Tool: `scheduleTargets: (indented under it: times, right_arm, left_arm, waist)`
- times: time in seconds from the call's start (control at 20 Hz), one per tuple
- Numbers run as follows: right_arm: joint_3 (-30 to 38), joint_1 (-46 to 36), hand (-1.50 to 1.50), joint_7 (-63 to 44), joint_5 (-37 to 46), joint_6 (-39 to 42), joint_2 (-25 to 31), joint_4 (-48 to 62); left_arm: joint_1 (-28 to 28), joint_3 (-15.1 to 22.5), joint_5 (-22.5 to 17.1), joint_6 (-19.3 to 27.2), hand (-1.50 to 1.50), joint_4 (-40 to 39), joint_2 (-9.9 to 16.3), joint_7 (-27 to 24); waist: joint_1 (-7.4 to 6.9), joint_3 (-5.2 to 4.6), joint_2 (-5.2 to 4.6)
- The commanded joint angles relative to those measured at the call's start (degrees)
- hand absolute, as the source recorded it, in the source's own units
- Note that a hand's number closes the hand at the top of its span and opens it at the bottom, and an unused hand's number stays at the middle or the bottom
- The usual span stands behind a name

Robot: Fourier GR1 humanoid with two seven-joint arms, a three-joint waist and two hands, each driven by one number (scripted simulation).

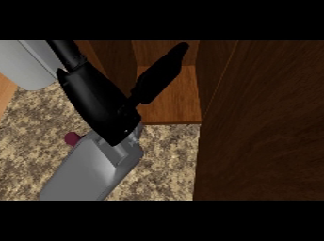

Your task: Pick up the wine, place it into the cabinet and close the cabinet

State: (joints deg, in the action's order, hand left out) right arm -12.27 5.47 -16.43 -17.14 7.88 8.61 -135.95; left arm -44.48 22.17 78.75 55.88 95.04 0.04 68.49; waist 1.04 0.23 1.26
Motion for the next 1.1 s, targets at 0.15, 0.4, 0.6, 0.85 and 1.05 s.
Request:
scheduleTargets:
  times: [0.15,0.4,0.6,0.85,1.05]
  right_arm:
    - [-0.55,-1.84,-1.50,-3.14,2.35,-2.93,-0.15,-3.75]
    - [1.06,-5.76,-1.50,-4.33,1.87,-3.86,0.30,-1.90]
    - [-0.93,-6.05,-1.50,-6.15,3.72,-6.64,-1.02,-3.18]
    - [-0.76,-6.25,-1.50,-6.37,4.40,-7.09,-0.41,-2.42]
    - [-1.93,-7.13,-1.50,-10.21,4.18,-9.06,-0.50,-4.56]
  left_arm:
    - [-6.89,1.97,9.80,-11.41,-1.50,2.92,-0.03,16.79]
    - [-9.49,1.58,9.55,-13.77,-1.50,2.70,-0.03,16.98]
    - [-8.74,0.91,10.34,-14.50,-1.50,3.54,-0.03,17.01]
    - [-6.08,0.12,10.13,-15.90,-1.50,5.49,-0.03,17.02]
    - [-6.37,-1.82,8.95,-16.99,-1.50,5.78,-0.03,17.02]
  waist:
    - [0.43,-0.14,-0.21]
    - [1.09,-0.15,-0.56]
    - [1.24,-0.18,-0.52]
    - [0.90,-0.16,-0.63]
    - [0.82,-0.21,-0.67]
